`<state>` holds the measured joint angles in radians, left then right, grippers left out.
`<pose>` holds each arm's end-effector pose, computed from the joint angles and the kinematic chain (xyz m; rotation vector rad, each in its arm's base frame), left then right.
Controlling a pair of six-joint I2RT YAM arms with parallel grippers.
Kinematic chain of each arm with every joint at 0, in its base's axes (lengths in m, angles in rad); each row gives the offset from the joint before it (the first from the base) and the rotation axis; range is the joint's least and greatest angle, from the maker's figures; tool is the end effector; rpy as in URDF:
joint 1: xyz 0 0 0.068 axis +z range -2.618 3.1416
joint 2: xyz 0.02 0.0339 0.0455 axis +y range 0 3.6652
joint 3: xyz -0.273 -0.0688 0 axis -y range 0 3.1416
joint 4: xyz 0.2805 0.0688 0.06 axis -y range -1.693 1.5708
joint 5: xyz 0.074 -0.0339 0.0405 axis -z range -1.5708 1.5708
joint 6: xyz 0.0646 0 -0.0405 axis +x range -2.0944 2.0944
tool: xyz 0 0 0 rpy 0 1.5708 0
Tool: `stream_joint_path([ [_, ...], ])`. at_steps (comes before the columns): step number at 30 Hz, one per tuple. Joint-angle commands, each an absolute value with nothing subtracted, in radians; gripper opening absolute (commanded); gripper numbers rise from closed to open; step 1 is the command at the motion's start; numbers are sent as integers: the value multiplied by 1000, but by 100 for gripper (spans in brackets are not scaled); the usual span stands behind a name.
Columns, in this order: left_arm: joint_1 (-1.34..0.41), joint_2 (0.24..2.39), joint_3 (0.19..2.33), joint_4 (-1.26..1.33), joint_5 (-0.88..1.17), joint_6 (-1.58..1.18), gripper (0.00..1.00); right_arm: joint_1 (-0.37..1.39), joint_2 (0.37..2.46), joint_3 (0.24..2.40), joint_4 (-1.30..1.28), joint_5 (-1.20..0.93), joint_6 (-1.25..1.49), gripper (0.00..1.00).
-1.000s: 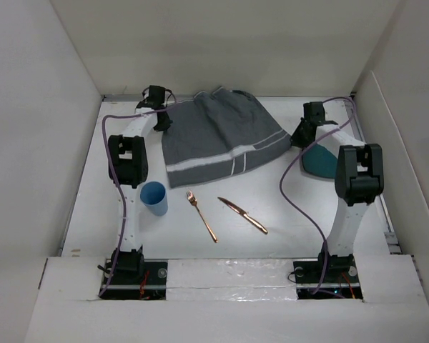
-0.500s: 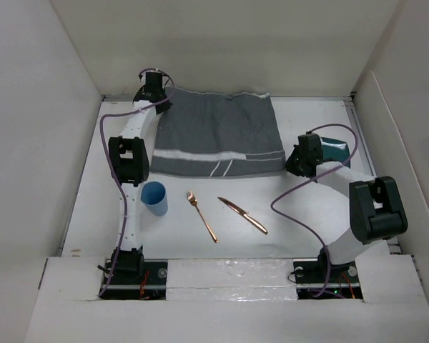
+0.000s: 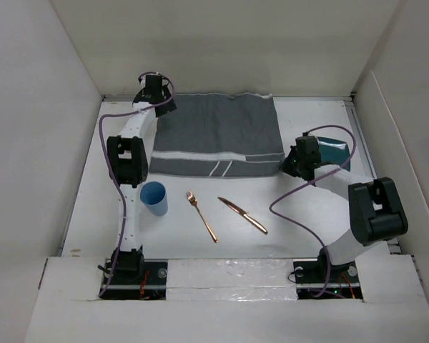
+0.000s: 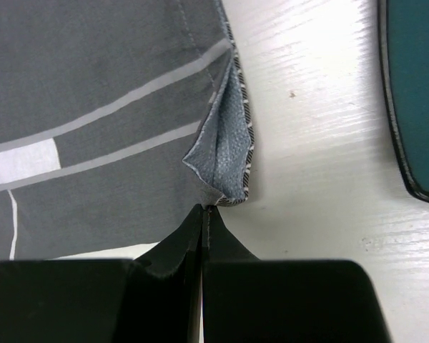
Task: Set the dinner table for one person
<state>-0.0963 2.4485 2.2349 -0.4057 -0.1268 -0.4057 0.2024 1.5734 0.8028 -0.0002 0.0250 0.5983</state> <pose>0.6272 -0.0524 0.2069 -0.4076 2.1498 -0.1454 0.3561 0.0714 0.1376 0.4785 2.3220 0.3634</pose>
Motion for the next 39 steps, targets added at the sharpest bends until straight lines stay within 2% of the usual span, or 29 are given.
stream_joint_path([
  [1, -89, 2261, 2160, -423, -166, -408, 73, 213, 1497, 787, 60, 34, 589, 0],
  [3, -89, 2136, 1991, -376, -117, -449, 65, 204, 1444, 750, 81, 35, 600, 0],
  [4, -89, 2135, 1990, -376, -101, -449, 65, 204, 1443, 738, 81, 35, 600, 0],
  [6, -89, 2021, 1812, -292, -72, -466, 62, 204, 1418, 720, 86, 40, 614, 0],
  [12, -121, 1849, 1645, -265, -63, -466, 60, 170, 1367, 647, 106, 29, 614, 0],
  [16, -130, 1746, 1572, -236, 32, -495, 60, 149, 1370, 621, 118, 9, 614, 7],
  [21, -130, 1527, 1373, -138, 106, -532, 59, 138, 1348, 601, 113, 8, 609, 7],
  [23, -140, 1420, 1289, -117, 107, -540, 59, 129, 1344, 597, 117, 8, 594, 35],
  [24, -140, 1343, 1235, -100, 123, -548, 58, 118, 1348, 618, 100, -23, 569, 53],
  [26, -140, 1257, 1171, -78, 156, -558, 55, 118, 1344, 644, 62, -34, 546, 59],
  [29, -140, 1067, 1041, -8, 254, -586, 37, 109, 1269, 682, 6, -54, 508, 63],
  [30, -140, 1027, 1013, 36, 279, -586, 23, 100, 1241, 690, -35, -49, 502, 63],
  [32, -140, 913, 950, 51, 334, -581, 9, 75, 1140, 687, -49, -14, 491, 58],
  [33, -140, 878, 927, 52, 348, -581, 0, 55, 1105, 675, -54, -6, 495, 46],
  [34, -140, 846, 904, 55, 385, -578, 0, 29, 1074, 661, -45, 26, 503, 18],
  [35, -140, 775, 852, 70, 406, -580, 0, -44, 1016, 643, -35, 23, 520, 0],
  [39, -178, 667, 773, 14, 440, -508, 0, -263, 954, 554, -9, -73, 551, 0],
])
